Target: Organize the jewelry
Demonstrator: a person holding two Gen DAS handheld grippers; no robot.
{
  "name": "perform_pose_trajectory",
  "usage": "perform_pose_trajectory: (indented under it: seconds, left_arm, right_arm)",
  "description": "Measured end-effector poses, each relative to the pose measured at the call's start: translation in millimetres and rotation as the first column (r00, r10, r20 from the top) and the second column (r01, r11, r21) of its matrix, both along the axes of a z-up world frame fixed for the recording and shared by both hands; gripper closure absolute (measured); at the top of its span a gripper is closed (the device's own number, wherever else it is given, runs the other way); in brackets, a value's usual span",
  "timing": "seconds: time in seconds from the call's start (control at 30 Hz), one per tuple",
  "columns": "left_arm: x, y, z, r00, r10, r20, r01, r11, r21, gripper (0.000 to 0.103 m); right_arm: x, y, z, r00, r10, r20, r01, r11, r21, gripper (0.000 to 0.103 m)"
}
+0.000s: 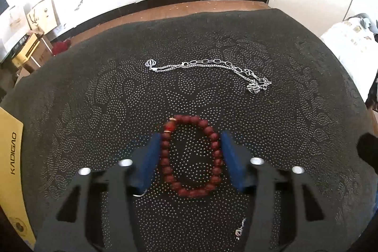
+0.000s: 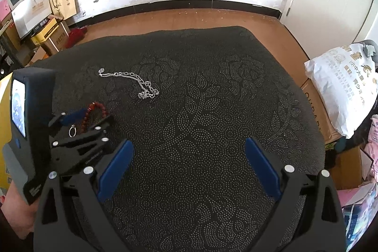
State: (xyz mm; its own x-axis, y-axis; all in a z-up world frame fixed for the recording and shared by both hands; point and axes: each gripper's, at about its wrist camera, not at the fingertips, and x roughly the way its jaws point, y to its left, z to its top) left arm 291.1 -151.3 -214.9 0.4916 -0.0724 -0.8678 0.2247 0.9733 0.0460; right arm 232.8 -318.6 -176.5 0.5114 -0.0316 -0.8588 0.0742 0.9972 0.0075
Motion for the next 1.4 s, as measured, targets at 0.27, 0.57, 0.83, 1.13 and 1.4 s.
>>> perform_pose_trajectory:
  seconds: [0.27,0.57,0.83,1.13,1.4]
  left_arm:
    - [-6.8,3.4,2.6,1.000,-0.001,0.001,0.001,1.000,-0.002,0.089]
    - [-8.1,18.7,19.1,1.000,0.008,0.013,-0.007,1.000,-0.012,0.089]
    - [-11.3,43.2,38.5,1.000,0.018,0.005,-0.017,0.998,-0.056,0.103]
    - [-2.2,48.5,11.7,0.997,-0.034,-0.066,0.028,0.995,-0.093,0.101]
    - [2.9,53.0,3.9,0.996,-0.049,-0.072,0.037,0.987,-0.154,0.066]
  right_arm:
    - [9.9,9.8,-1.7,1.000,0.008,0.007,-0.008,1.000,-0.001,0.011]
    - [18.7,15.6,-3.1,1.000,0.020,0.015,-0.020,1.000,0.003,0.011]
    - [39.3,33.6,-14.8,0.999,0.049,0.004,-0.049,0.999,-0.015,0.011]
    - [49.7,34.9,-23.0,0.999,0.025,-0.021,-0.025,1.000,-0.014,0.011]
    - [49.6,20.8,-21.3,1.000,0.024,-0.014,-0.024,1.000,0.012,0.011]
